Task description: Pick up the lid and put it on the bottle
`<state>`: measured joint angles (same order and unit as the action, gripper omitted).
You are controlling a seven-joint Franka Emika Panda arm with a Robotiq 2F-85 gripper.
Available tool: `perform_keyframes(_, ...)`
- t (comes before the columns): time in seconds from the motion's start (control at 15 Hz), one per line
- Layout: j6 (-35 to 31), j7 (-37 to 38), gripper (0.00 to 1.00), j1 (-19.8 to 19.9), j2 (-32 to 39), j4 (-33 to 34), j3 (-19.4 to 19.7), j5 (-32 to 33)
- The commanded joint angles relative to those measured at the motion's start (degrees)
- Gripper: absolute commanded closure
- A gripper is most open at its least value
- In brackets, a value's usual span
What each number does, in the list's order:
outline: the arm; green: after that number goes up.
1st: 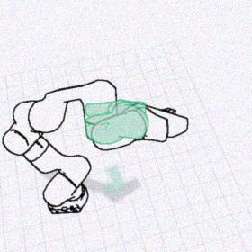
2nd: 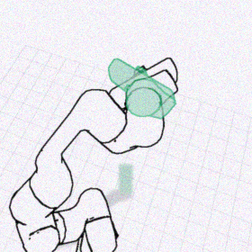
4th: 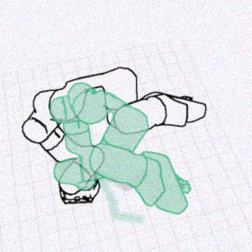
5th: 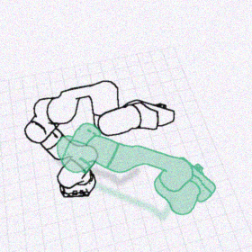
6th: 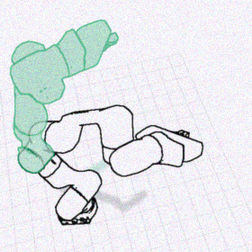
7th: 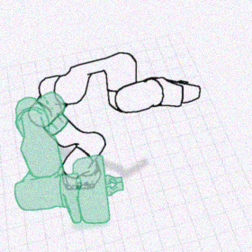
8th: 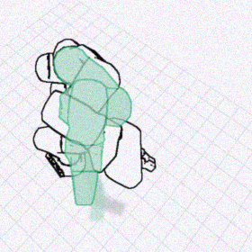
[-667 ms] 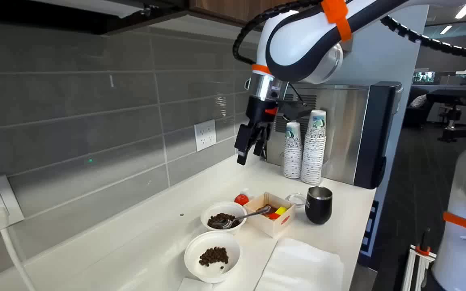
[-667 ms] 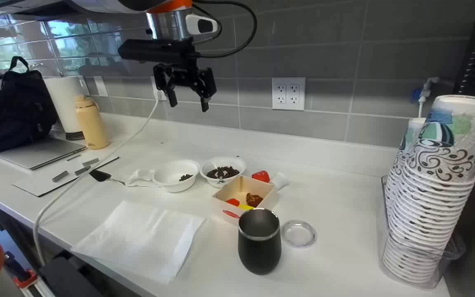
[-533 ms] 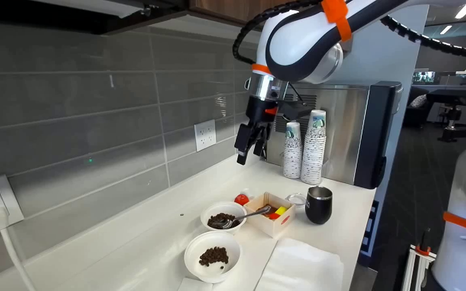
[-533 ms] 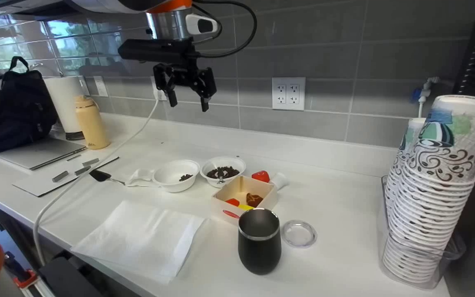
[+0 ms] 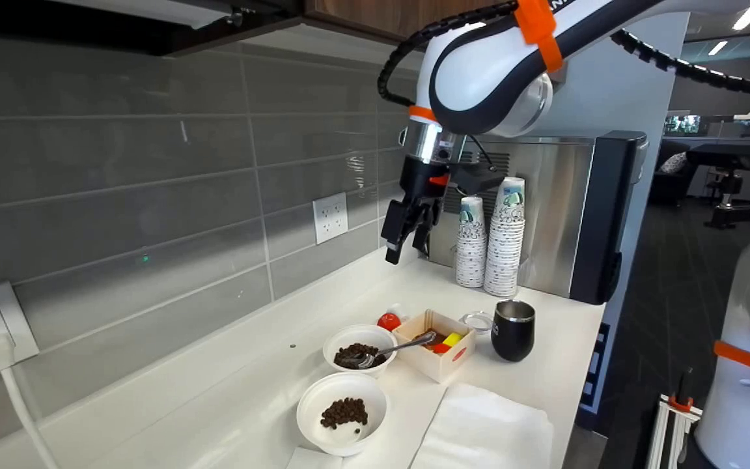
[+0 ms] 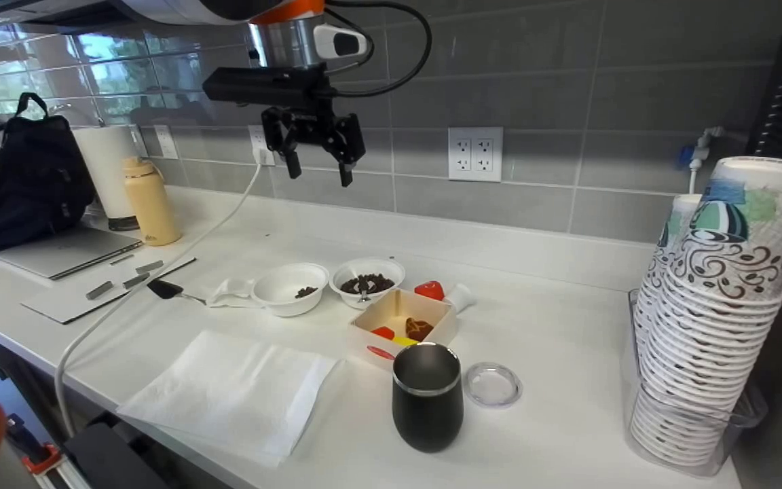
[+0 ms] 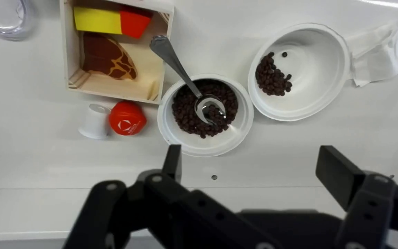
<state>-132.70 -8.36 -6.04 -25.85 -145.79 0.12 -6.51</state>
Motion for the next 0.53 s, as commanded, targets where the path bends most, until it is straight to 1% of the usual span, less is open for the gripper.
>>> perform_keyframes(0.0,-3.1,0.8,0.0,3.81,0.88,-0.75,1.44,2.64)
perform_keyframes(0.2,-4.23,0.57,0.0,7.64,1.42,-1.01,3.89,4.77)
perform_keyframes(0.47,-8.02,0.34,0.0,12.6,4.16,-1.42,7.85,7.14)
